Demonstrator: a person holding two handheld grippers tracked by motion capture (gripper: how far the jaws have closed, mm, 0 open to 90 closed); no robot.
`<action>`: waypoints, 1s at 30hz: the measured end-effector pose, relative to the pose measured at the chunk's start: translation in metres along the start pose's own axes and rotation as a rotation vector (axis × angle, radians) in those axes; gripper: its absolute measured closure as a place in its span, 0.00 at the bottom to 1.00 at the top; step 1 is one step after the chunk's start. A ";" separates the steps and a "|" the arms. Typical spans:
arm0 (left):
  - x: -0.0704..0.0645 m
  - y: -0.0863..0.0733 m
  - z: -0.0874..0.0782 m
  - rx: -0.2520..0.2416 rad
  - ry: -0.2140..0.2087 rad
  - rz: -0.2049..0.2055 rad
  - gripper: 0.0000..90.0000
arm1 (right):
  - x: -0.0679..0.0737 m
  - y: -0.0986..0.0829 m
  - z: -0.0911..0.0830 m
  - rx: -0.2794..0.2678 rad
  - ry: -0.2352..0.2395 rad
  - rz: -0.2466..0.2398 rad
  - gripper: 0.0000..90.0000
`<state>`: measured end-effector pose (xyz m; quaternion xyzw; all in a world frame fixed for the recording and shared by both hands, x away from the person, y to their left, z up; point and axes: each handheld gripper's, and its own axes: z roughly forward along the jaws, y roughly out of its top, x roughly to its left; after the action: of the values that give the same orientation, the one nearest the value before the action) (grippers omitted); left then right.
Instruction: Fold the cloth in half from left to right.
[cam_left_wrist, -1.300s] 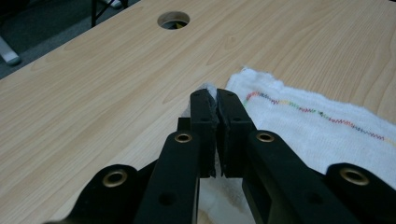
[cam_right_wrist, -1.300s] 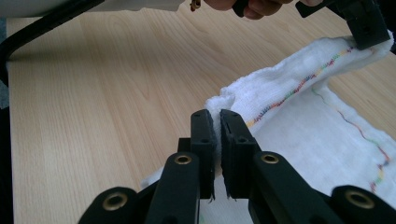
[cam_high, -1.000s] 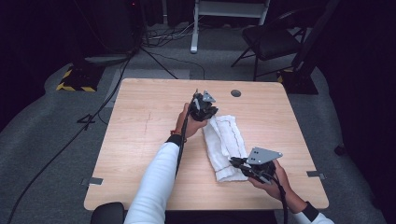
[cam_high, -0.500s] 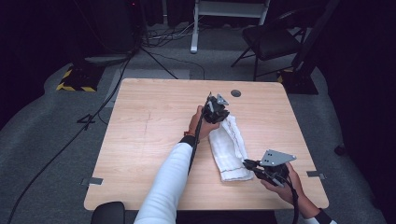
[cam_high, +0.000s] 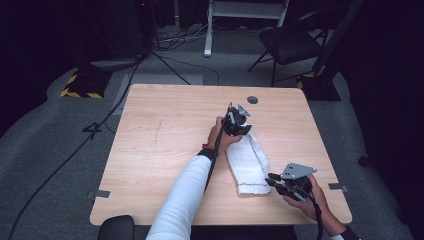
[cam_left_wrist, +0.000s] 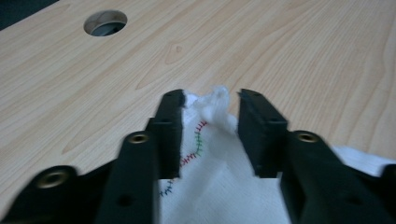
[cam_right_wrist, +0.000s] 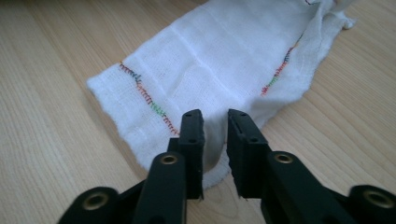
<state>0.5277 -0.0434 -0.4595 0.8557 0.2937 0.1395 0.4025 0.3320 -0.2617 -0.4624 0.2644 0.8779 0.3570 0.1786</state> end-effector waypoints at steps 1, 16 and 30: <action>-0.001 -0.001 -0.004 0.001 -0.003 0.002 0.59 | 0.000 -0.001 0.000 0.004 0.003 0.010 0.76; -0.049 -0.042 -0.069 0.034 -0.156 0.152 0.24 | -0.025 0.000 -0.010 -0.024 -0.073 0.032 0.48; -0.074 -0.091 -0.069 0.221 -0.220 0.248 0.26 | -0.045 -0.005 0.028 0.062 -0.008 0.022 0.43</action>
<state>0.4004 -0.0012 -0.4855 0.9345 0.1536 0.0603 0.3154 0.3806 -0.2767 -0.4797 0.2808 0.8848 0.3305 0.1701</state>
